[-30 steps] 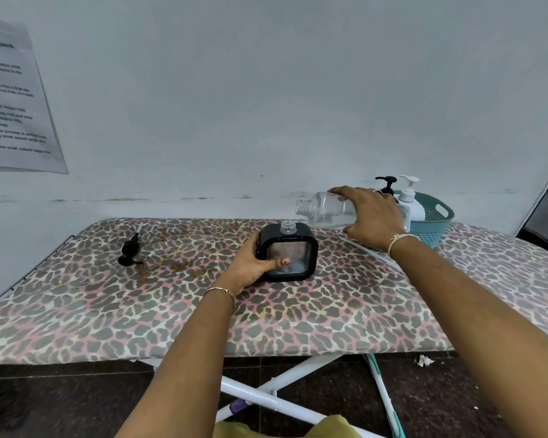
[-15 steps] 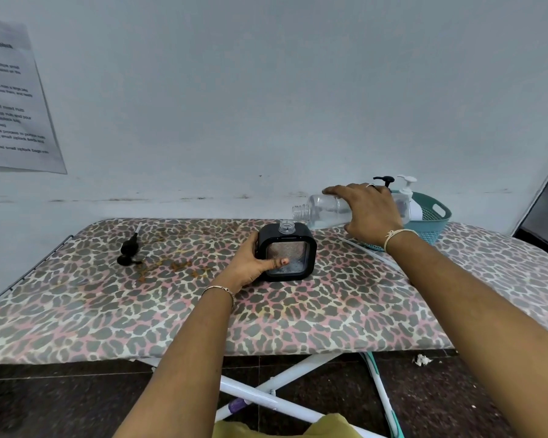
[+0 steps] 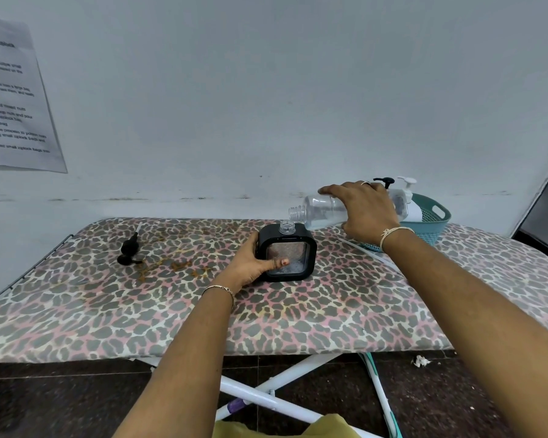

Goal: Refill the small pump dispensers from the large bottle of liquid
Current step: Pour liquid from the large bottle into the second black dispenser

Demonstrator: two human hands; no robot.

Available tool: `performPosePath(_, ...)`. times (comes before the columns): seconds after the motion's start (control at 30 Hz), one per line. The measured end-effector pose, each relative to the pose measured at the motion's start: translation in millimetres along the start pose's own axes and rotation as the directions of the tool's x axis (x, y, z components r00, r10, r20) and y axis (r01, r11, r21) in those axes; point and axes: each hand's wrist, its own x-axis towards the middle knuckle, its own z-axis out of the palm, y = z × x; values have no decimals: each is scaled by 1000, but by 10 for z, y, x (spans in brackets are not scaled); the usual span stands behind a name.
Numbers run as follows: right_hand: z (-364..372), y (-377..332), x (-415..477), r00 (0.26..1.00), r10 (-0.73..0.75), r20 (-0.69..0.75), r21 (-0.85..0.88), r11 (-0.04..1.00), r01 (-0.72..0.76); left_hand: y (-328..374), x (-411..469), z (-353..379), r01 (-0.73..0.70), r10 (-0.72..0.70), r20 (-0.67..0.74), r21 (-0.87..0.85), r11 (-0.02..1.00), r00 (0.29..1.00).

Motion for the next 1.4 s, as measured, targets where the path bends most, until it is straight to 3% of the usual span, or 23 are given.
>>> performPosePath(1.4, -28, -31, 15, 1000, -8, -9, -14, 1000, 8, 21, -27, -2, 4, -4, 11, -17, 1000, 1000)
